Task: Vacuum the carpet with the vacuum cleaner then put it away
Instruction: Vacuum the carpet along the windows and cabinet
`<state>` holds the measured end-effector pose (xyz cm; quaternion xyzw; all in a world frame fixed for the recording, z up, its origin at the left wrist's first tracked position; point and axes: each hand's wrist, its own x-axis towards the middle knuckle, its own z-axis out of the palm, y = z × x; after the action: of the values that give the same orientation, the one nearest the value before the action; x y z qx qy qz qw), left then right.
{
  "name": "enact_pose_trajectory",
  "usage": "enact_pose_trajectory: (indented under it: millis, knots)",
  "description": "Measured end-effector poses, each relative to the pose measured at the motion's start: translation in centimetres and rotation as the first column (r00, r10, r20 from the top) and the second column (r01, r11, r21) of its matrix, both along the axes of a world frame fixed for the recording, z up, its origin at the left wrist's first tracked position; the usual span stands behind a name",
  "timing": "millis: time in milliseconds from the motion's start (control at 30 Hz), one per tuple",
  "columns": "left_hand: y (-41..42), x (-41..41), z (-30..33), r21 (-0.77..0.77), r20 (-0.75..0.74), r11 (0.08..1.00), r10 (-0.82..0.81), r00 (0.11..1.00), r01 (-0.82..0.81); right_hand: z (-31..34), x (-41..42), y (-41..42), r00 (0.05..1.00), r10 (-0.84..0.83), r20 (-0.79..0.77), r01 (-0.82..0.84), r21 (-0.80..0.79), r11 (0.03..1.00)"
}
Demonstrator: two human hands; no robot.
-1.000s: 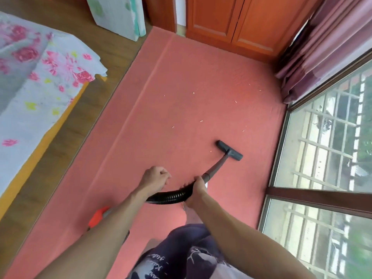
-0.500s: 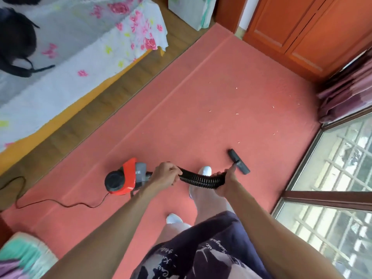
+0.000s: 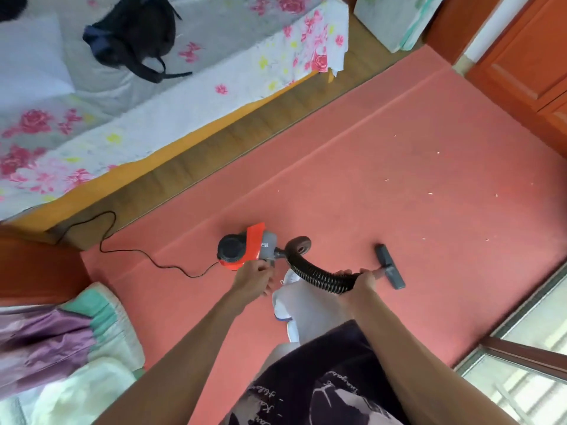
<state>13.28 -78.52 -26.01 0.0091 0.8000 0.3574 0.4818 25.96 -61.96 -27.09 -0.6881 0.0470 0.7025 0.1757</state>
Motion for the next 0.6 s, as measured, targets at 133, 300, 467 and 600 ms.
enact_pose_trajectory:
  millis: [133,300,467,600]
  knots:
    - [-1.2,-4.9,-0.9,-0.034,0.016,0.999,0.027,0.999,-0.027,-0.7,-3.9,0.6,0.999,-0.011,0.044,0.011,0.01,1.0]
    - [0.6,-12.1,-0.8,-0.045,-0.006,0.999,0.0,1.0,0.0,-2.1,-10.6,0.7,0.996,0.023,0.086,-0.025,0.013,1.0]
    - [1.4,-19.2,0.2,-0.063,-0.023,0.995,-0.078,0.997,0.077,-1.7,-17.6,-0.5,0.992,0.077,0.098,-0.081,0.039,0.996]
    - [2.1,-24.6,0.9,-0.058,-0.043,0.996,-0.068,0.997,0.066,-0.8,-21.5,0.6,0.992,0.102,0.075,-0.108,0.083,0.991]
